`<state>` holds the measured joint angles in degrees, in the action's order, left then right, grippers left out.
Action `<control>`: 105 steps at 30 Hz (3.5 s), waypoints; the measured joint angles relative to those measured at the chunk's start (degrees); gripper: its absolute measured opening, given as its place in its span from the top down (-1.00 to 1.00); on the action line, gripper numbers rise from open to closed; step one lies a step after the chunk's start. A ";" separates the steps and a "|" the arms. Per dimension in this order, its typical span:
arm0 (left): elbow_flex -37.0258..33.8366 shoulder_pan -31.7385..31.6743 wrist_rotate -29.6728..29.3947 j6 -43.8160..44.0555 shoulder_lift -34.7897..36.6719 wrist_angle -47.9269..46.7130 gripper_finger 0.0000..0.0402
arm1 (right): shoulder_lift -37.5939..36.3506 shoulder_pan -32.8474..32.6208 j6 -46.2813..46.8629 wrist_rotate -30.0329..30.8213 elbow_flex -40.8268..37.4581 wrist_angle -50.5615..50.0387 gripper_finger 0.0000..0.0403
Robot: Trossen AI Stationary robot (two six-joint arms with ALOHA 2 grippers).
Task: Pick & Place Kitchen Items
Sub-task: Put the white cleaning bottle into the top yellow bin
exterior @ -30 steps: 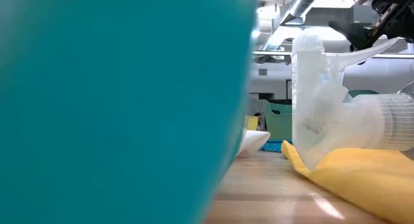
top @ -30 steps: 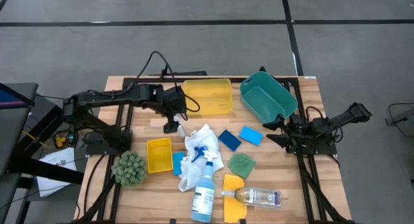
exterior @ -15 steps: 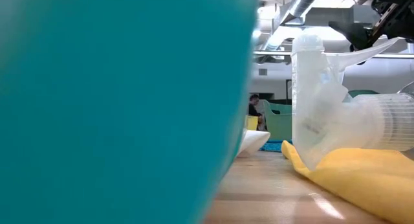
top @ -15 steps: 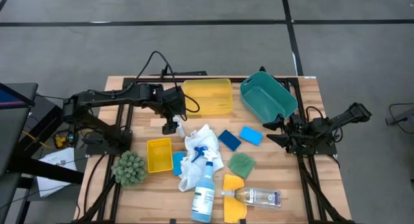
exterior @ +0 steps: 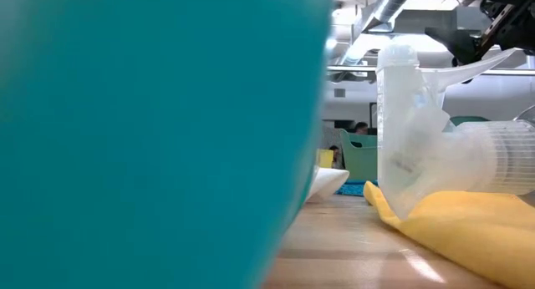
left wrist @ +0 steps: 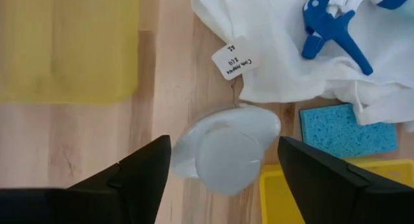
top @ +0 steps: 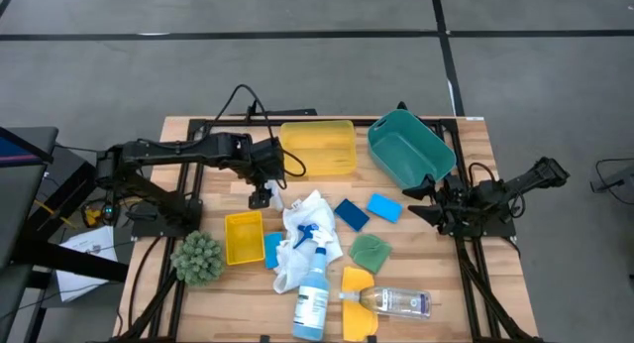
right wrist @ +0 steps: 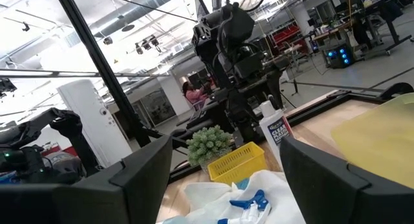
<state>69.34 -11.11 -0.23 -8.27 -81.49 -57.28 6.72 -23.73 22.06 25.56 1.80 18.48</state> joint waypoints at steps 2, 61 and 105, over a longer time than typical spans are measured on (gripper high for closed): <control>0.00 0.00 -0.02 -0.14 0.00 0.85 -0.35 | 0.00 0.00 0.00 0.00 0.00 0.02 -0.38; -0.02 -1.58 2.62 -3.30 8.74 3.14 0.46 | 0.02 0.14 -0.04 0.00 0.00 -0.04 -0.38; 53.85 -19.48 10.80 -23.32 -32.41 -9.82 0.46 | 0.02 1.05 -0.02 0.00 0.00 -1.03 -0.38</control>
<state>123.19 -30.59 10.57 -31.59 -113.90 -67.10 6.74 -22.68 22.04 25.56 1.80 17.46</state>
